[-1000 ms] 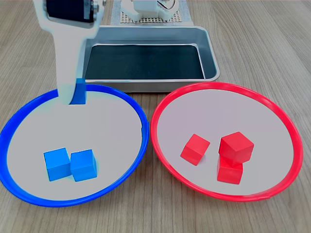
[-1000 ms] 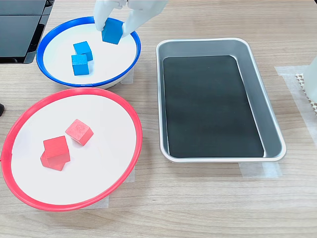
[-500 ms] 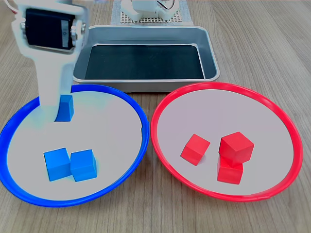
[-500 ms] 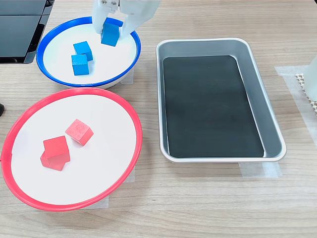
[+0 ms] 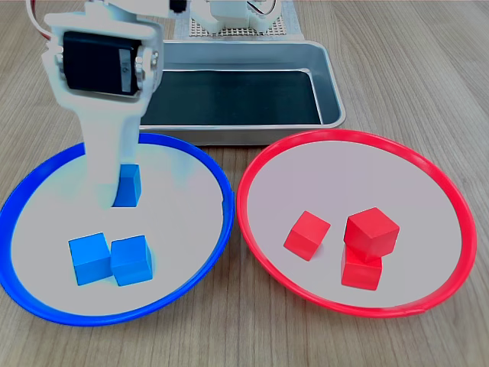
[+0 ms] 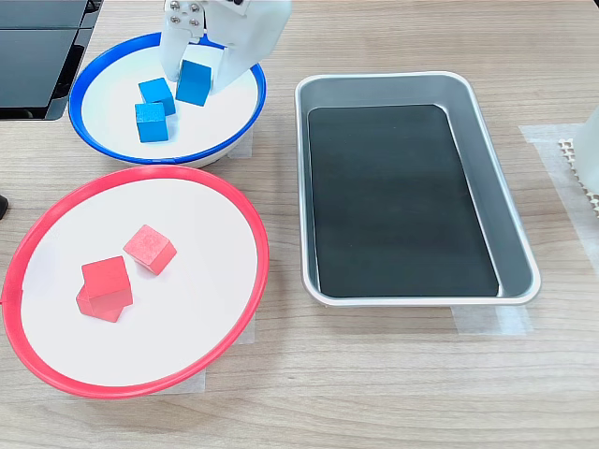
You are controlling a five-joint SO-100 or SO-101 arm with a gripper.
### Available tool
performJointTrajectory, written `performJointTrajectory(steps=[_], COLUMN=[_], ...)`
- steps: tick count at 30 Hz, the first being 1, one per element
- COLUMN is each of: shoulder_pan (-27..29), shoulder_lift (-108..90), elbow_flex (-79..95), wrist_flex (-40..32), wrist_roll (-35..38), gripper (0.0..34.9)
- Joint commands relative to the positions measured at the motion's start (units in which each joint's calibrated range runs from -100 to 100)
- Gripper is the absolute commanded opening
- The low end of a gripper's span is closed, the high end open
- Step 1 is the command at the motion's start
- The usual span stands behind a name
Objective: Relocate any blue block in the red dish to the blue dish, correcting any misplacements.
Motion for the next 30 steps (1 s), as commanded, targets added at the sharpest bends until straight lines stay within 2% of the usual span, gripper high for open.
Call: performJointTrajectory(steps=[1,8,22,26,30], shoulder_pan=[-1.66,-2.03,-1.09,-1.47,-2.60], shoulder_lift=[0.31,0.99,0.48,-0.29,-4.81], elbow_flex=[-3.08,-2.53,-2.08,-2.35,0.02], wrist_flex=[0.01,0.76,2.74,3.23,1.66], wrist_roll=[-0.73,-1.03,-1.51,-1.27,-0.88], gripper=[0.0,0.5,13.3,10.4,0.0])
